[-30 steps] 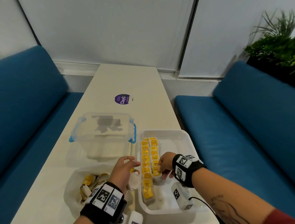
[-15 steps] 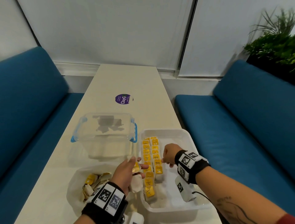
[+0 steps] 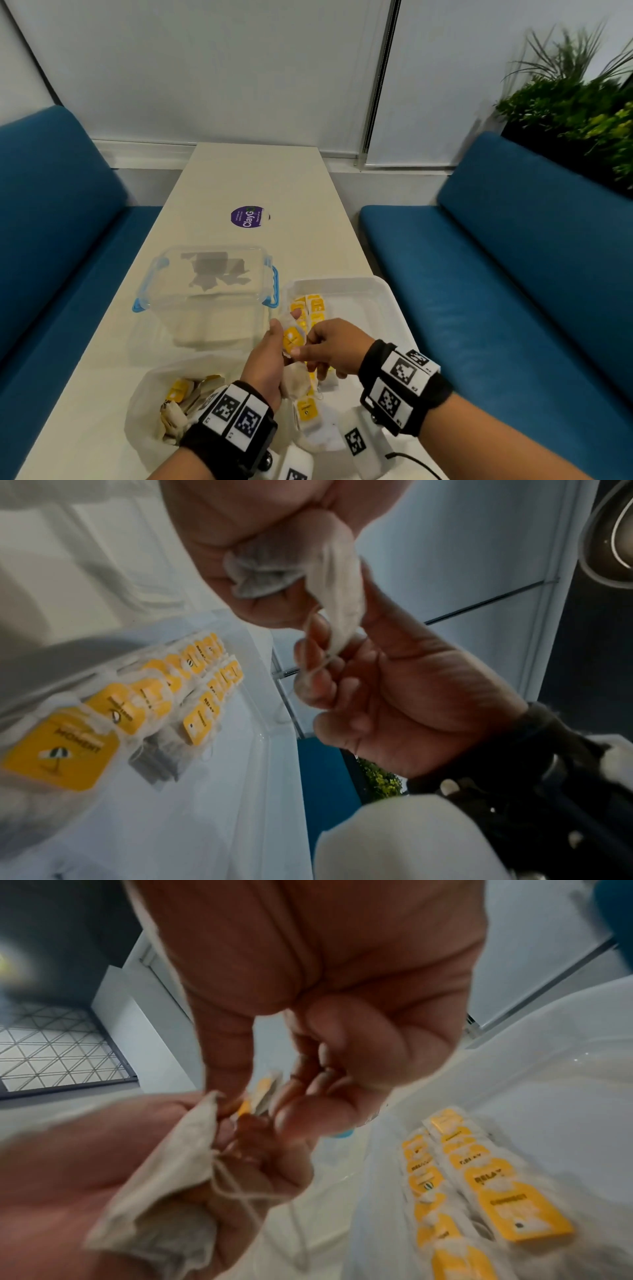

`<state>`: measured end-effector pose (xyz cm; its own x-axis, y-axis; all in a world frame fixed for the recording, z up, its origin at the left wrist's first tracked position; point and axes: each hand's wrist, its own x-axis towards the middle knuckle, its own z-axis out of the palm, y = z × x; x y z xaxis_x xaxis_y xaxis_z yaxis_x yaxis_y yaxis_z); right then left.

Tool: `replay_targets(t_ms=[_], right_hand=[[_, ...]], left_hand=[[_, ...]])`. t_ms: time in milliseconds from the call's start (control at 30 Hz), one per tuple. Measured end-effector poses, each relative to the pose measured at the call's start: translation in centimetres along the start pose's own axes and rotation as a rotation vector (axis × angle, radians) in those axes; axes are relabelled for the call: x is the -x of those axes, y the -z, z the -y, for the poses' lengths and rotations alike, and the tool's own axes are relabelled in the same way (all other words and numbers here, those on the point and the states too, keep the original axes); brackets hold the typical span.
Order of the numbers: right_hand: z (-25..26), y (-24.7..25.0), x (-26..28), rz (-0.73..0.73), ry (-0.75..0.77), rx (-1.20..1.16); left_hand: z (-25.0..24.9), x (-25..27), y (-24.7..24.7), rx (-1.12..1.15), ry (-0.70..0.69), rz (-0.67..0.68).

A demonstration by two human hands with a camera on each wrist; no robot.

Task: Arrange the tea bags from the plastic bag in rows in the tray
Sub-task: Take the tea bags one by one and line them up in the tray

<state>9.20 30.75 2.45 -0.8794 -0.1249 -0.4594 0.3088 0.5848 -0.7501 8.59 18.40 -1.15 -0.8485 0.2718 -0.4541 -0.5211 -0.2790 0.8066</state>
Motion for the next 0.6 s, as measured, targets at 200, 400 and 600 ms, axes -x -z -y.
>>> replay_targets(t_ms=[200, 400, 600], right_hand=[[0.0, 1.0, 0.2, -0.275, 0.05, -0.24], [0.5, 3.2, 0.0, -0.438, 0.098, 0.379], [1.5, 5.3, 1.1, -0.081, -0.025, 0.91]], left_hand=[[0.9, 0.1, -0.2, -0.081, -0.022, -0.037], [1.2, 0.0, 0.0, -0.189, -0.039, -0.082], [1.7, -0.6, 0.4, -0.382, -0.152, -0.065]])
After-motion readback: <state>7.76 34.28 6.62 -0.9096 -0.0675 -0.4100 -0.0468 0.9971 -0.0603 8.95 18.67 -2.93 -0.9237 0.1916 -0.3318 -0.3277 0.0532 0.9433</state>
